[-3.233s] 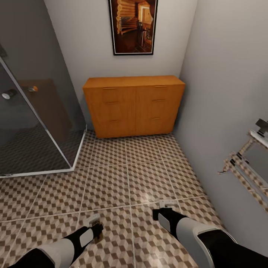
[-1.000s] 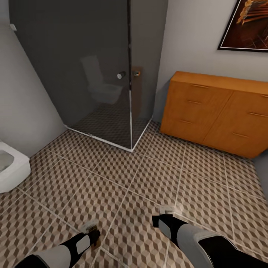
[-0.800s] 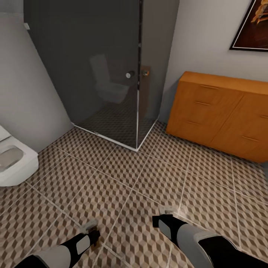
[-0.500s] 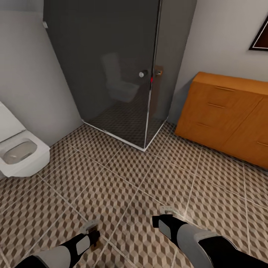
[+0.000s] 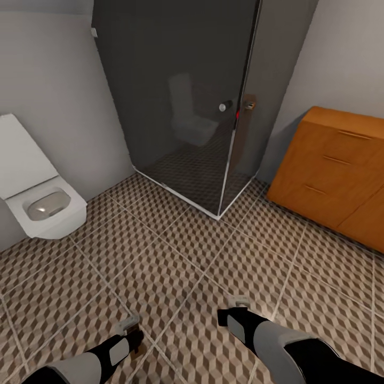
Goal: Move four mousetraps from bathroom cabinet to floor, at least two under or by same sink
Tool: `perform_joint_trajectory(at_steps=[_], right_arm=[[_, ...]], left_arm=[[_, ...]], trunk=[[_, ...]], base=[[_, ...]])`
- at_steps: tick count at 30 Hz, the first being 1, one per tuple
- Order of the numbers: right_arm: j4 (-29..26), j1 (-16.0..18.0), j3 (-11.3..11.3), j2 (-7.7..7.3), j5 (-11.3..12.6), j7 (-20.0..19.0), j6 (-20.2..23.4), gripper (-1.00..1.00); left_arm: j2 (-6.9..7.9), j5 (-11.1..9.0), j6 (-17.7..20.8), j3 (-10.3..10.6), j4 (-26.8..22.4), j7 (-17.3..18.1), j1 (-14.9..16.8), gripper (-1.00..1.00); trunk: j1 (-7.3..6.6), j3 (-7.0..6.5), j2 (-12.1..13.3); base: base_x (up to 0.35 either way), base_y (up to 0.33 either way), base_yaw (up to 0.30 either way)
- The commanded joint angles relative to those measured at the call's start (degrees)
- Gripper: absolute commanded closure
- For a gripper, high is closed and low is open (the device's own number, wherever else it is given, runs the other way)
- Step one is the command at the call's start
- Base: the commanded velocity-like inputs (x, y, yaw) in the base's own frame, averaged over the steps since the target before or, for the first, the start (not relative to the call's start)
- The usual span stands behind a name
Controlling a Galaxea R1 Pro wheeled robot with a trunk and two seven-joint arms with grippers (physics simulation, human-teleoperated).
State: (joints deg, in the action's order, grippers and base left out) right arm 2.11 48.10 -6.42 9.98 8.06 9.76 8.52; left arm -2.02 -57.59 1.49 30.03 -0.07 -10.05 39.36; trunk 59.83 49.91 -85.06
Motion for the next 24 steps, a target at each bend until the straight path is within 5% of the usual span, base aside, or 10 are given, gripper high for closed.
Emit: perform_joint_trajectory(at_steps=[1,8,24], right_arm=[[0.08,0.04,-0.52,0.02,0.72,-0.55,0.04,1.00],[0.08,-0.79,-0.59,0.02,0.26,-5.50,0.05,1.00],[0.01,-1.11,-0.61,0.02,-3.12,-6.24,0.01,1.00]], left_arm=[[-0.01,-0.24,0.18,0.48,-0.02,-0.41,0.03,1.00],[-0.01,-0.24,0.18,0.47,-0.02,-0.41,0.04,1.00],[-0.01,-0.24,0.18,0.51,-0.02,-0.38,0.01,1.00]], trunk=[[0.00,0.04,-0.02],[0.00,0.06,-0.02],[0.00,0.28,-0.02]], base=[[0.017,-0.033,0.073],[0.006,-0.012,0.132],[0.000,-0.001,0.274]])
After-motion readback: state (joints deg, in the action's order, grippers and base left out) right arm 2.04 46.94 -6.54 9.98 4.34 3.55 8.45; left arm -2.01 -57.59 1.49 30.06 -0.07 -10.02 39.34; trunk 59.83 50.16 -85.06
